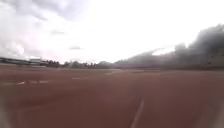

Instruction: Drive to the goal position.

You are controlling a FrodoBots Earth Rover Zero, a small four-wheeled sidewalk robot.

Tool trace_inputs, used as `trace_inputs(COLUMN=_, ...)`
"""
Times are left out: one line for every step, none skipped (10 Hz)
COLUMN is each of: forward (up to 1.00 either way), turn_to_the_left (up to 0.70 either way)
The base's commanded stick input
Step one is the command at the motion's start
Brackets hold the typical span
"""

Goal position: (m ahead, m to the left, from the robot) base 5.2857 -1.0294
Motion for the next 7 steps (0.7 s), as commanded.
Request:
trace_inputs(forward=0.7, turn_to_the_left=0.0)
trace_inputs(forward=0.7, turn_to_the_left=0.0)
trace_inputs(forward=0.7, turn_to_the_left=0.0)
trace_inputs(forward=0.7, turn_to_the_left=0.0)
trace_inputs(forward=0.7, turn_to_the_left=0.0)
trace_inputs(forward=0.7, turn_to_the_left=0.0)
trace_inputs(forward=0.7, turn_to_the_left=0.0)
